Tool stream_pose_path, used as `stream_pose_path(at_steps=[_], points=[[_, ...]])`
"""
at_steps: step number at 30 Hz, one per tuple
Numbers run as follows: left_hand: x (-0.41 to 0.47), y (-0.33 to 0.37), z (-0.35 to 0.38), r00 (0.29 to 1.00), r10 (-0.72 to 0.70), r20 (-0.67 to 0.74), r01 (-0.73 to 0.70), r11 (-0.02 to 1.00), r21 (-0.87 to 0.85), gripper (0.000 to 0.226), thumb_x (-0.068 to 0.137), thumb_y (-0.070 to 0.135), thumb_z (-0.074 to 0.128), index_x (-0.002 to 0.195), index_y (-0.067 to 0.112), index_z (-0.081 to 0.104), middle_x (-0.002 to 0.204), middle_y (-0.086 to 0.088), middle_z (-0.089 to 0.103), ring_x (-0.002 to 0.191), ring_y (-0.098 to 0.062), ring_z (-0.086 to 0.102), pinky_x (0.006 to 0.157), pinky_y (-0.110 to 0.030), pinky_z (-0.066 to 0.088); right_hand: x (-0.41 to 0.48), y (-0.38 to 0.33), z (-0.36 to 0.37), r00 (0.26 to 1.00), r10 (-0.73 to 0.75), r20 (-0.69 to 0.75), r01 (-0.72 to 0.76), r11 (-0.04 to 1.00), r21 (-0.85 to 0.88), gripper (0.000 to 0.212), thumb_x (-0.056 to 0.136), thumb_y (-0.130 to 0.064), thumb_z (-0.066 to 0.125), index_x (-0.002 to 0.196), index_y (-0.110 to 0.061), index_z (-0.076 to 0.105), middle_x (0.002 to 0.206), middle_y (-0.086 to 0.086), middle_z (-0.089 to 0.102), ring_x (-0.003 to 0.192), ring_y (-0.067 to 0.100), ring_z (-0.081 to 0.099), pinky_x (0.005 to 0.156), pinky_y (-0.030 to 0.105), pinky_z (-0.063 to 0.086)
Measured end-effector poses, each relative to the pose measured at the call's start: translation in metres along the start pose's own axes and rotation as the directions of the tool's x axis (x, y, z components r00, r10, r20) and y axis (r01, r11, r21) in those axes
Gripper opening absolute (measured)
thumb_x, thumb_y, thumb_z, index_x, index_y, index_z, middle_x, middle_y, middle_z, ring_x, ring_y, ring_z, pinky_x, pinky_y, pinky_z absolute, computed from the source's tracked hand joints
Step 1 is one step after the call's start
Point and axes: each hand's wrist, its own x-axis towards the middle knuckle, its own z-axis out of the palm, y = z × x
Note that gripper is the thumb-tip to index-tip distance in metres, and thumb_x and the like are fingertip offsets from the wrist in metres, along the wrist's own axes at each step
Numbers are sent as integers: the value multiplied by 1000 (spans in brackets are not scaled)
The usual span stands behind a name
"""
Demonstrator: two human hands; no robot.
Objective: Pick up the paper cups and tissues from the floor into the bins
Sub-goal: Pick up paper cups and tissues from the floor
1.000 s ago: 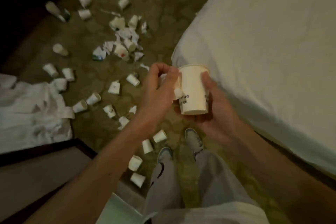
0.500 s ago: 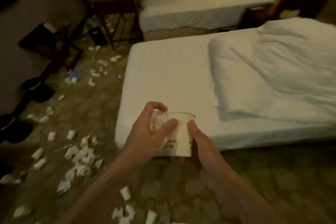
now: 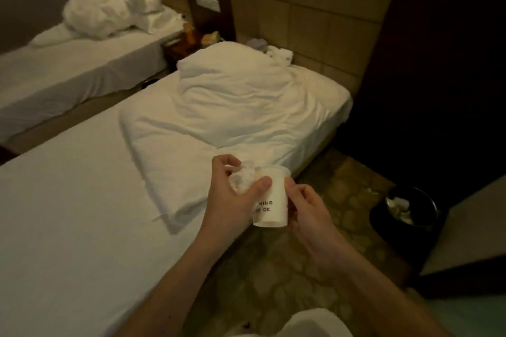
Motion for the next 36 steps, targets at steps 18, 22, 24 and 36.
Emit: stream_pose_path(at_steps=[18, 22, 24, 36], points=[[263, -90, 291, 796, -168, 581, 63, 979, 196, 30, 87, 40, 70, 87, 21, 48, 80, 13, 60, 68, 2, 57, 54, -13, 45, 220, -59, -172, 855, 181, -485, 0, 937, 350, 40, 86, -38, 68, 119, -24, 53, 109, 7, 70, 95, 24, 69, 68, 30, 54], [302, -93, 346, 627, -361, 690, 226, 932, 283, 25, 94, 34, 63, 95, 13, 49, 89, -1, 59, 79, -14, 59, 60, -25, 48, 252, -73, -195, 756, 288, -587, 74, 855, 513, 47, 79, -38, 74, 117, -17, 55, 110, 12, 70, 97, 30, 69, 74, 38, 54], [313, -95, 373, 500, -444, 744, 324, 892, 314, 20, 97, 31, 55, 94, 12, 48, 90, -2, 54, 80, -15, 55, 63, -26, 46, 262, -74, -210, 700, 335, -631, 155, 790, 593, 53, 72, -38, 76, 115, -14, 57, 108, 15, 70, 97, 32, 68, 78, 43, 55], [334, -146, 575, 91, -663, 743, 255, 737, 626, 18, 95, 10, 53, 112, 11, 46, 109, -17, 55, 94, -29, 56, 77, -41, 46, 324, -53, -362, 563, 533, -632, 326, 559, 762, 50, 79, -28, 73, 124, -11, 60, 105, 11, 74, 90, 22, 73, 69, 31, 56]])
